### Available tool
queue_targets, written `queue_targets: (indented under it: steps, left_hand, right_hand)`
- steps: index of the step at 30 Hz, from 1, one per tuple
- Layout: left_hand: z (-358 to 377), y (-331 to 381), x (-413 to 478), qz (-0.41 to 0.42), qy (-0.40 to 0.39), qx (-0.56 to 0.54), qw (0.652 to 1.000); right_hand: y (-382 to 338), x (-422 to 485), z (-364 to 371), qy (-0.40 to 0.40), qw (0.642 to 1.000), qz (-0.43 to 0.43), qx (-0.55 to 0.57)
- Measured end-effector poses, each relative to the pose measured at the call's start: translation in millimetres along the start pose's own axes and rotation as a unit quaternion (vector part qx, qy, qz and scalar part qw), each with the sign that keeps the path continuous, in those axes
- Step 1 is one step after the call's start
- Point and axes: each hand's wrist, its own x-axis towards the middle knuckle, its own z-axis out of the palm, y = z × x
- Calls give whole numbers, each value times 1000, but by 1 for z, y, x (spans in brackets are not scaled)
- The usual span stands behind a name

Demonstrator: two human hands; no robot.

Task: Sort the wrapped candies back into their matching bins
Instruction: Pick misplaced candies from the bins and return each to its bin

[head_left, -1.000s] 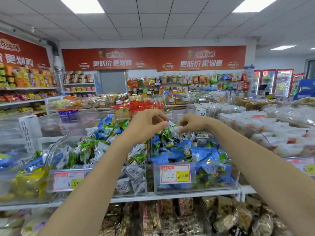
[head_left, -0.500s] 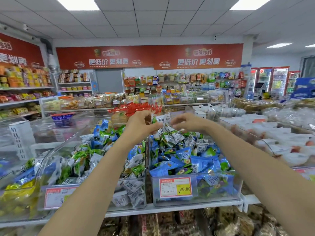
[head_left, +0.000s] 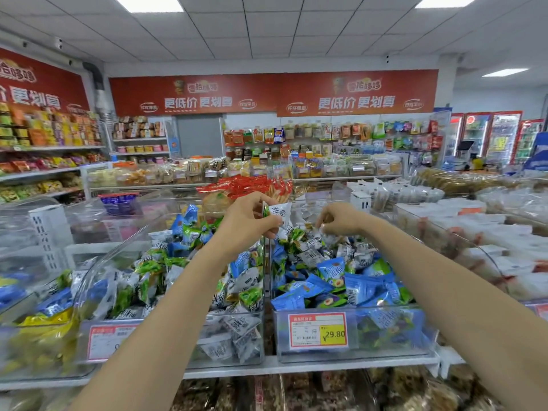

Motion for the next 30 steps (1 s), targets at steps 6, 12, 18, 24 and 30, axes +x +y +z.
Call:
queue_targets:
  steps: [6, 12, 18, 24, 30]
  left_hand:
    - [0, -2, 0, 22, -6, 0, 1000]
    - [-1, -2, -4, 26, -9, 1, 1000]
    - [-6, -6, -7, 30, -13, 6, 999]
    - [-8, -7, -9, 23, -14, 0, 1000]
    - [-6, 0, -9, -5, 11, 42, 999]
  right_hand:
    - [-6, -9, -2, -68, 985, -37, 156]
    - [-13, -10, 17, -146, 989, -30, -1]
    - [-21, -11, 18, -206, 978, -6, -41]
    - [-21, -12, 25, -180, 983, -36, -15]
    - [-23, -35, -12, -29, 976, -58, 206]
